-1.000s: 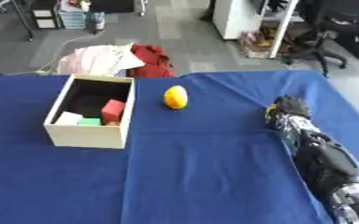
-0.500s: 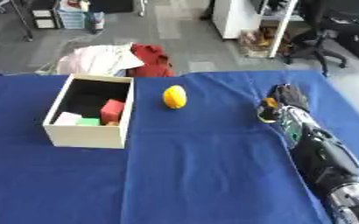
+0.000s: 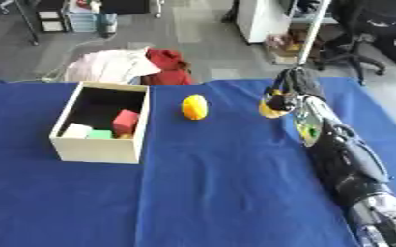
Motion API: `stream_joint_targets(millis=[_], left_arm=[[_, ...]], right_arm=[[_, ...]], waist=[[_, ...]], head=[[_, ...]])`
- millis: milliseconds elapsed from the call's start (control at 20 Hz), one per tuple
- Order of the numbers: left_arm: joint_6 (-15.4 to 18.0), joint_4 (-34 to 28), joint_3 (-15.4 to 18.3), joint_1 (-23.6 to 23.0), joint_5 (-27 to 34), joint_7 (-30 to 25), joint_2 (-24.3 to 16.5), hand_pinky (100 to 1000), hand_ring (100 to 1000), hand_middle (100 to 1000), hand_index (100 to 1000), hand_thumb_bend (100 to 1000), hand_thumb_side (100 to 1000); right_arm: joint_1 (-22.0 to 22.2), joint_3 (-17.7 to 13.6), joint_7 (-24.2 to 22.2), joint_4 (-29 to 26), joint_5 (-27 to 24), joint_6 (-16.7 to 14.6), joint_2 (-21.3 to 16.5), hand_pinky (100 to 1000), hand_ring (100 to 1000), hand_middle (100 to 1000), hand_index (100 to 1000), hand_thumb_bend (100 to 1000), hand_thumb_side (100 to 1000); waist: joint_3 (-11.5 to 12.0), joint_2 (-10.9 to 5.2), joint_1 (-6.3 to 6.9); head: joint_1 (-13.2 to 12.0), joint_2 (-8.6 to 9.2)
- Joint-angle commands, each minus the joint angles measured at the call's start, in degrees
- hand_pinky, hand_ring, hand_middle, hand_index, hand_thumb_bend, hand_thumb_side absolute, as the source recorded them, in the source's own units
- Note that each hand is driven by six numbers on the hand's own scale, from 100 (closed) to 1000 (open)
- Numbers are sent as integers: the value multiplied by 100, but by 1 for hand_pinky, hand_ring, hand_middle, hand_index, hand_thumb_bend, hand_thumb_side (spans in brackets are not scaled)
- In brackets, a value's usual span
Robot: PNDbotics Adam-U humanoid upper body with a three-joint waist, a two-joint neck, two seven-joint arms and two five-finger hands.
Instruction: Pick up objects on the table and place them in the box.
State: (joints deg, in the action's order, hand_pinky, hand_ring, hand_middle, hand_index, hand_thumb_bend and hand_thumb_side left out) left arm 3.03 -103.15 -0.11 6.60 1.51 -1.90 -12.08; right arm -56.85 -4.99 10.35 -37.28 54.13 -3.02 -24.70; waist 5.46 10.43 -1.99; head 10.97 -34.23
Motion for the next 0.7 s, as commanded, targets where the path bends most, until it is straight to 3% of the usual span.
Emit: stream_joint_targets(millis=[50, 350, 450, 500, 550, 600, 650, 700], left_arm=[[9, -84, 26, 43, 30, 9, -98, 889, 763, 753, 826, 120, 642], [9, -83, 10, 74, 40, -8, -85, 889, 762, 753, 826, 122, 641], [11, -85, 15, 78, 41, -4, -88, 889, 762, 753, 826, 123, 641], [10, -86, 18, 79, 41, 0, -92, 889, 761, 753, 826, 123, 640], [9, -85, 21, 79, 41, 4, -95, 889, 761, 753, 826, 123, 640], [8, -84, 23, 78, 41, 7, -98, 889, 761, 753, 826, 124, 640], [7, -82, 25, 76, 40, 9, -101, 889, 761, 753, 826, 124, 640], [7, -80, 27, 74, 39, 11, -102, 889, 761, 753, 826, 124, 640]], right_arm=[[-230, 106, -165, -320, -46, -181, 54, 199, 258, 249, 488, 100, 254], [-425, 283, -462, -666, -201, -449, 394, 202, 260, 250, 489, 100, 270], [-433, 362, -572, -757, -119, -542, 407, 263, 304, 295, 534, 100, 242], [-419, 409, -684, -770, -34, -622, 394, 407, 418, 450, 650, 100, 215], [-400, 442, -868, -759, 65, -739, 367, 455, 460, 506, 718, 100, 205], [-370, 479, -1112, -712, 188, -863, 325, 642, 661, 753, 906, 100, 201], [-342, 489, -1411, -637, 352, -985, 268, 726, 764, 844, 970, 100, 209], [-308, 441, -1659, -555, 510, -1050, 209, 757, 796, 880, 990, 100, 212]], waist=[[15, -177, 6], [74, -167, -5], [90, -166, -9], [93, -167, -14], [94, -168, -17], [90, -171, -24], [81, -176, -30], [66, -181, -33]], head=[[39, 34], [81, 66], [94, 73], [89, 76], [82, 78], [72, 81], [62, 82], [54, 82]])
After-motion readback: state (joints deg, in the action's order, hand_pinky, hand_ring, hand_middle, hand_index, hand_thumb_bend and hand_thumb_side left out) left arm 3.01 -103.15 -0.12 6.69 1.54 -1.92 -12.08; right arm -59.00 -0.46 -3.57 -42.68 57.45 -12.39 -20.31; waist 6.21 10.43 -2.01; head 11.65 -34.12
